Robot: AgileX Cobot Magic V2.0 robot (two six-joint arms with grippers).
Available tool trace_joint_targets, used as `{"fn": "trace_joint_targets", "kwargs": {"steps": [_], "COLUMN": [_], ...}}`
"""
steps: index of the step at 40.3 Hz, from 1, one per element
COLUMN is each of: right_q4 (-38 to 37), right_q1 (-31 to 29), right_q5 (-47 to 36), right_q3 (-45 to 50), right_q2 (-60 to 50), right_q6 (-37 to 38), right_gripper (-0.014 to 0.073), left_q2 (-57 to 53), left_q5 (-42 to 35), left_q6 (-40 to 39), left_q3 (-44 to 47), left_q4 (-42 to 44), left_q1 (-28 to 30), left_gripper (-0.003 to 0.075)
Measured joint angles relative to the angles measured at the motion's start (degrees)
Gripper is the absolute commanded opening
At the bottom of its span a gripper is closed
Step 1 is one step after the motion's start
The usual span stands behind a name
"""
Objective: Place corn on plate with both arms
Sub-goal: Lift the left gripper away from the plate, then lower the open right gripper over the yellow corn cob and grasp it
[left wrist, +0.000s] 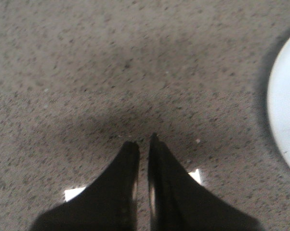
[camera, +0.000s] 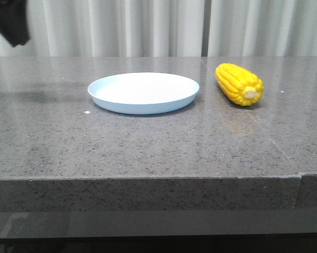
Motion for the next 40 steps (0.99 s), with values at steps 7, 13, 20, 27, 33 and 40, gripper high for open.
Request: {"fn": "trace_joint_targets", "kwargs": {"steps": [7, 13, 20, 27, 33, 40], "right_q4": [0.0, 0.0, 0.0, 0.0, 0.0, 0.0], "right_q1": [0.0, 0.0, 0.0, 0.0, 0.0, 0.0], "right_q5": [0.0, 0.0, 0.0, 0.0, 0.0, 0.0], "right_q3": [0.0, 0.0, 0.0, 0.0, 0.0, 0.0], "right_q2": [0.0, 0.0, 0.0, 0.0, 0.0, 0.0], "right_q6": [0.0, 0.0, 0.0, 0.0, 0.0, 0.0], "right_gripper": [0.0601, 0.0601, 0.0601, 0.0601, 0.0601, 0.0601], "left_q2": [-6.6, -14.1, -26.4, -40.4, -54.0, -69.1], "left_q5": [-2.3, -7.7, -17.0, -26.3, -30.2, -31.5], "left_q6": [-0.1, -0.1, -0.1, 2.5, 3.2, 4.6], "left_q3": [9.3, 19.8, 33.3, 45.9, 53.7, 59.7], "left_q4": [0.1, -0.2, -1.0, -1.0, -1.0, -1.0], "left_q1": [4.3, 5.9, 5.9, 5.9, 5.9, 5.9], "left_gripper": [-0.0020, -0.0020, -0.0020, -0.0020, -0.0020, -0.0020]}}
